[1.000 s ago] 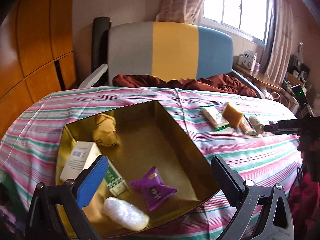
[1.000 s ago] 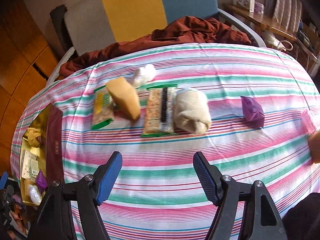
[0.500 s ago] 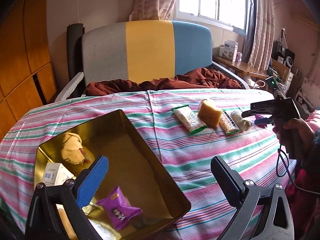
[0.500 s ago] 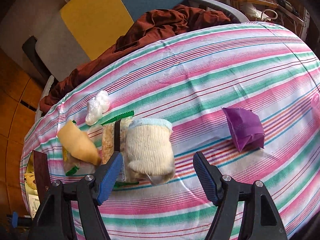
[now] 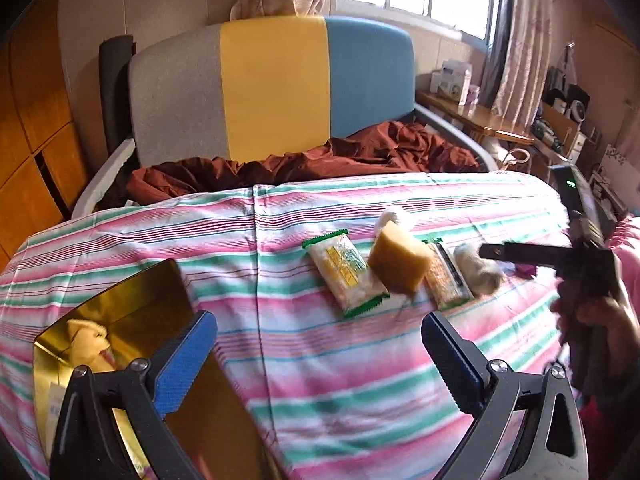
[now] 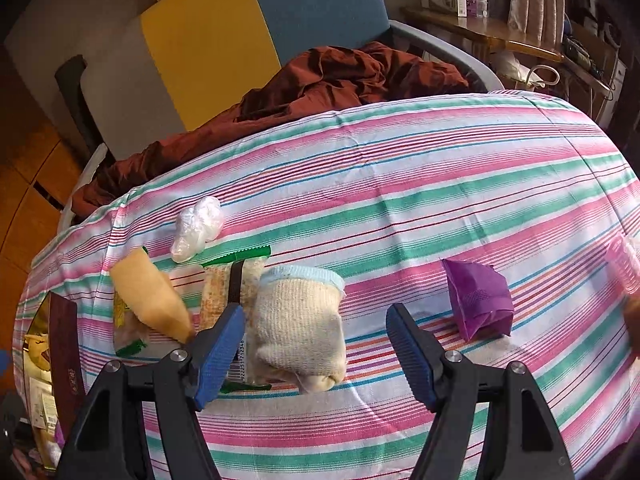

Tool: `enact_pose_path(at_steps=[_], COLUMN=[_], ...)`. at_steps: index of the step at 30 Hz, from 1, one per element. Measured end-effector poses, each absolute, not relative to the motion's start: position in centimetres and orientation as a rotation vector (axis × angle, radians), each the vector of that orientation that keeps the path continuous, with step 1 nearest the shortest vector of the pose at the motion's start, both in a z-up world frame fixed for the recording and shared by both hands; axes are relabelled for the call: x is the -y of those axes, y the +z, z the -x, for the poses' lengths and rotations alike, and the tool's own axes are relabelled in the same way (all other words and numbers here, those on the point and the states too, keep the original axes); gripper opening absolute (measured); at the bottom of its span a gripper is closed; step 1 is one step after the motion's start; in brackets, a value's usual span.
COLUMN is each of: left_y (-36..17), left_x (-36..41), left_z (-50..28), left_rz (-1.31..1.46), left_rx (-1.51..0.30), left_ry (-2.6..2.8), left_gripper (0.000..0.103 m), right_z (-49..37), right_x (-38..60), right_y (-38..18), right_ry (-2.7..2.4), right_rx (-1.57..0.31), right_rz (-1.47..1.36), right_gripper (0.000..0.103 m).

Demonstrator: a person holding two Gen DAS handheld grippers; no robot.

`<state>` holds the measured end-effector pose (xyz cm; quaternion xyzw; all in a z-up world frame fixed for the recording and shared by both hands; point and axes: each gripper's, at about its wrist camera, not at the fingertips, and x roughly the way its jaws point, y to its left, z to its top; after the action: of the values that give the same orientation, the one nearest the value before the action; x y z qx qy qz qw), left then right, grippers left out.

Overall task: Organize objects
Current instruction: 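Move both tools back to the items on the table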

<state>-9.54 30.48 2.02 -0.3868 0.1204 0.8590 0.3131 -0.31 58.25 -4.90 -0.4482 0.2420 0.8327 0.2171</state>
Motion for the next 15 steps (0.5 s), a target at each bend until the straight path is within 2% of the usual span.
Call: enact_pose_path(at_steps=[10, 15], left_y=[-4.0, -5.3], left_x=[-36.7, -39.2], left_z=[18.7, 20.0], left_rz=[1.378, 1.398], left_rx=[-0.158, -0.145], left_ry=[2.251, 2.237], left_gripper=[0.103, 0.103], right_z=[-0.4, 0.1], right_x=[-58.6, -57.8], right_y=[-3.5, -3.3], right_ry=[2.352, 2.382], right_rx=[-0.707, -0.68], right_rz=[1.164, 1.179], right_gripper=[0.075, 0.075])
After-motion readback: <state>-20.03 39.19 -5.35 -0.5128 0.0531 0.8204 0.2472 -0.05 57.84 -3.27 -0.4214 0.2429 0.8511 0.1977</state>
